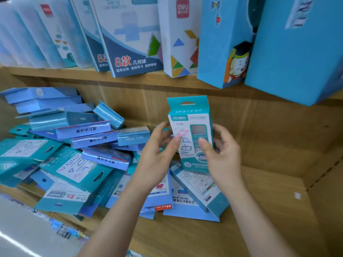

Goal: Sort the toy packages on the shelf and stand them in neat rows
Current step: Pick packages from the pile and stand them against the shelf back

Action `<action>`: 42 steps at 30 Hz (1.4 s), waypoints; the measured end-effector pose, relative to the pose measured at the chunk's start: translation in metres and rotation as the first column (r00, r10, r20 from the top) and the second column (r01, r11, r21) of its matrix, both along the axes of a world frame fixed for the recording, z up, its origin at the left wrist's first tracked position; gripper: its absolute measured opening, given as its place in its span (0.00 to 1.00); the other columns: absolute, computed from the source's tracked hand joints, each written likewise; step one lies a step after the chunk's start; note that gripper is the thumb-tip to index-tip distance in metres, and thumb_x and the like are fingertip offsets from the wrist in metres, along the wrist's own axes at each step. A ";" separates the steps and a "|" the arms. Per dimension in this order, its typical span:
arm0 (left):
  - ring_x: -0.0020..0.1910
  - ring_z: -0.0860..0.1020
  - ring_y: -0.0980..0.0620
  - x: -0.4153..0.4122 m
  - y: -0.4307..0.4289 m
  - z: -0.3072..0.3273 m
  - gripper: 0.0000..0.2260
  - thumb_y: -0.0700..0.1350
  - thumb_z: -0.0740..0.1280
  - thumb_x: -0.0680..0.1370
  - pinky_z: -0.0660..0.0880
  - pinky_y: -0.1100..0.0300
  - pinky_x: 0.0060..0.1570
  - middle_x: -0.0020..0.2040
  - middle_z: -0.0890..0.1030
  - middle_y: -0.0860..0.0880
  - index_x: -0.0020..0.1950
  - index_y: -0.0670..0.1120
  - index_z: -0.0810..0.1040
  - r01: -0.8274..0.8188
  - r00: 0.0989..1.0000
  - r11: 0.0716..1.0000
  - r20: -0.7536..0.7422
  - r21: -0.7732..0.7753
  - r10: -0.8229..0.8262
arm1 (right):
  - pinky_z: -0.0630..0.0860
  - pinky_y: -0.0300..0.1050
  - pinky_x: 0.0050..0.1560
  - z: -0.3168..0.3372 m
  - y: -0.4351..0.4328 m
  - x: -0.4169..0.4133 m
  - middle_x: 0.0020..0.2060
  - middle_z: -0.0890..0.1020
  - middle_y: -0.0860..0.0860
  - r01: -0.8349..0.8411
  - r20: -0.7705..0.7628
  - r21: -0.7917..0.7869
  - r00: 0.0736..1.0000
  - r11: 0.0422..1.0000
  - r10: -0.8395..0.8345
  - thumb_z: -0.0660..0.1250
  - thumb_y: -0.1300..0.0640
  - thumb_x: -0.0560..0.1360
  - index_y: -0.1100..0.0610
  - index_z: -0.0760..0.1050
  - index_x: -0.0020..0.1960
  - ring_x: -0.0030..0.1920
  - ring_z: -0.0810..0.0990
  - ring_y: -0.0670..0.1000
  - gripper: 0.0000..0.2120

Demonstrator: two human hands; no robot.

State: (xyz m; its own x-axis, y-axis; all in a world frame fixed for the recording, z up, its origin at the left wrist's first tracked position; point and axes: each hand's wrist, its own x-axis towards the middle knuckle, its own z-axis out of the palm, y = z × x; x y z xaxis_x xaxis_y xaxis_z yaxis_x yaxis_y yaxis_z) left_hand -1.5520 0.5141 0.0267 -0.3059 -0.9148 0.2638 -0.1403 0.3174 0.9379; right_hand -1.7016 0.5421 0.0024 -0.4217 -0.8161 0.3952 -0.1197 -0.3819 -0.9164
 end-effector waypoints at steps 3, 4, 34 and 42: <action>0.52 0.82 0.49 -0.017 0.001 0.004 0.14 0.46 0.64 0.78 0.79 0.46 0.53 0.52 0.84 0.46 0.63 0.46 0.73 0.092 0.994 0.994 -0.063 0.059 -0.088 | 0.80 0.45 0.46 0.005 0.011 -0.007 0.47 0.85 0.49 -0.071 0.230 -0.013 0.971 0.997 0.072 0.67 0.69 0.73 0.52 0.76 0.53 0.48 0.84 0.49 0.15; 0.49 0.83 0.47 -0.021 0.001 0.001 0.12 0.46 0.65 0.78 0.79 0.43 0.51 0.50 0.84 0.45 0.61 0.47 0.74 0.074 0.996 0.994 -0.058 0.080 -0.070 | 0.80 0.45 0.46 0.005 0.013 -0.009 0.48 0.85 0.50 -0.072 0.268 -0.017 0.961 0.997 0.074 0.68 0.68 0.73 0.52 0.77 0.54 0.49 0.83 0.50 0.14; 0.39 0.83 0.50 0.087 0.024 -0.051 0.16 0.63 0.60 0.76 0.78 0.43 0.33 0.41 0.84 0.50 0.55 0.53 0.67 -0.421 0.896 0.905 0.126 -0.064 0.426 | 0.66 0.58 0.59 -0.020 -0.071 0.008 0.62 0.69 0.58 0.452 -0.909 0.395 0.319 0.800 0.268 0.61 0.46 0.77 0.49 0.59 0.71 0.64 0.66 0.59 0.25; 0.40 0.82 0.55 0.094 0.028 -0.046 0.13 0.58 0.61 0.75 0.79 0.44 0.36 0.43 0.84 0.54 0.54 0.53 0.67 -0.387 0.916 0.922 0.106 -0.021 0.387 | 0.67 0.53 0.53 -0.020 -0.075 0.004 0.53 0.75 0.55 0.489 -0.945 0.252 0.308 0.835 0.105 0.62 0.47 0.77 0.51 0.77 0.57 0.57 0.71 0.58 0.13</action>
